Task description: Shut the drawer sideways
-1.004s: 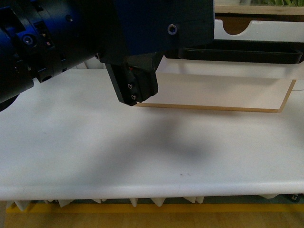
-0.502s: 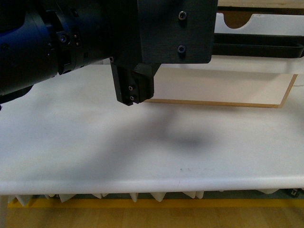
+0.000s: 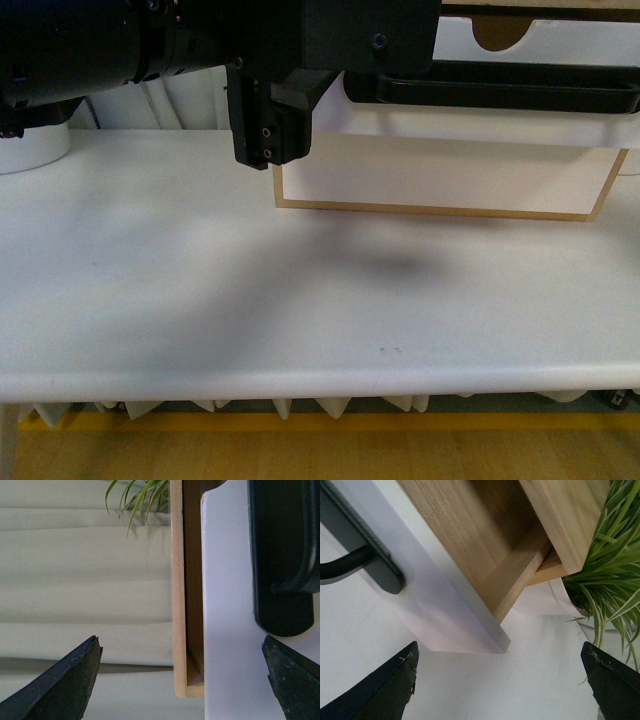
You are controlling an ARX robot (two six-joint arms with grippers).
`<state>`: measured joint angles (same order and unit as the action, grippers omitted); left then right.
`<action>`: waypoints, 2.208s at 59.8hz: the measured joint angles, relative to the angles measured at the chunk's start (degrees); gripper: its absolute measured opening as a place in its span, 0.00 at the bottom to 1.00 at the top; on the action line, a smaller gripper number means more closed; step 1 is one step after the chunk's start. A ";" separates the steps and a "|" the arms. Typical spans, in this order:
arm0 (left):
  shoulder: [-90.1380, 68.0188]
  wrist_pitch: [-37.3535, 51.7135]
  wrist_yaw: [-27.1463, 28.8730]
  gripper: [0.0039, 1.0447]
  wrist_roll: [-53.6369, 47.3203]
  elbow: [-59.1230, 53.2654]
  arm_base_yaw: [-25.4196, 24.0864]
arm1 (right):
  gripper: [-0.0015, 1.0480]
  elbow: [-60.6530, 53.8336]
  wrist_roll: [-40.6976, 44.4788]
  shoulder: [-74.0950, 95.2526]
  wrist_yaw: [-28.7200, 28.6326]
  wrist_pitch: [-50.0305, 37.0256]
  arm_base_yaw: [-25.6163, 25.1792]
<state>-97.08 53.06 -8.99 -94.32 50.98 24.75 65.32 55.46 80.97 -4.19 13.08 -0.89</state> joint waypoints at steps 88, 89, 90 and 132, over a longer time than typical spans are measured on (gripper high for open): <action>-14.45 -3.04 4.26 0.94 -1.86 17.81 -0.90 | 0.91 16.68 -7.37 18.34 -2.99 -5.01 -3.50; -13.75 -2.69 4.28 0.94 -1.33 17.05 -1.07 | 0.91 16.28 -7.48 17.94 -3.13 -5.03 -3.50; -13.46 -2.54 4.26 0.94 -1.09 16.68 -1.16 | 0.91 15.43 -7.78 17.03 -3.50 -5.20 -3.50; 28.37 4.61 1.97 0.94 54.14 -32.06 -23.76 | 0.91 -41.18 -32.76 -36.06 18.99 -31.26 5.51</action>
<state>-68.71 57.67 -7.03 -40.18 18.92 0.99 24.14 22.70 44.91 14.81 -18.17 4.62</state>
